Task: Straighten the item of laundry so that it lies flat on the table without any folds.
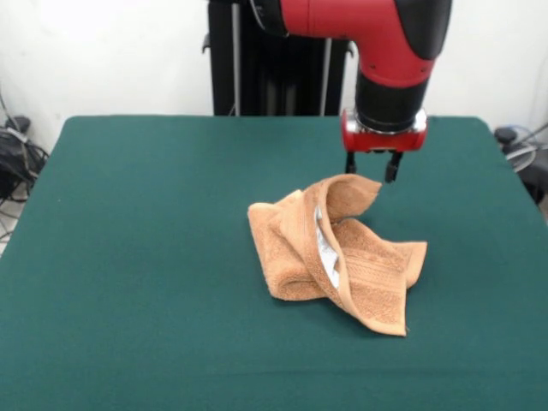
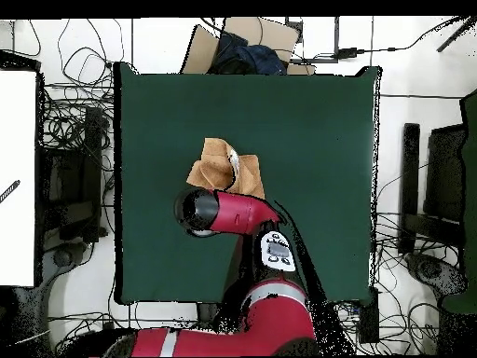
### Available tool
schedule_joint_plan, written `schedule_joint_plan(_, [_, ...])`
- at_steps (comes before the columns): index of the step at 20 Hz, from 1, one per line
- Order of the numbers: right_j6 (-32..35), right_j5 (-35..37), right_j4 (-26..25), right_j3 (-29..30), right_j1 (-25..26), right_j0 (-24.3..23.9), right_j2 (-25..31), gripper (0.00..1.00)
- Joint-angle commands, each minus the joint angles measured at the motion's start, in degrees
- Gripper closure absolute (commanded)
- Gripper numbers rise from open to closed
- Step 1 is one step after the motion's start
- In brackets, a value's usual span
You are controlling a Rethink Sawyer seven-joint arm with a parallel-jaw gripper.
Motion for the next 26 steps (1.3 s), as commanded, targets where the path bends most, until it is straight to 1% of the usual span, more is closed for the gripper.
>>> schedule_joint_plan(1, [9.1, 3.3, 2.5, -2.6, 1.8, -0.8, 3.6, 0.00])
schedule_joint_plan(9, [9.1, 3.8, 2.7, -2.0, 1.0, -1.1, 3.8, 0.00])
schedule_joint_plan(19, [9.6, 3.2, 3.0, -1.9, 1.4, -1.1, 3.9, 0.00])
schedule_joint_plan(21, [9.3, 3.7, 2.9, -2.9, 2.1, -1.0, 3.7, 0.00])
schedule_joint_plan(26, [8.9, 2.2, 2.8, -3.2, 4.4, -1.3, 4.5, 0.00])
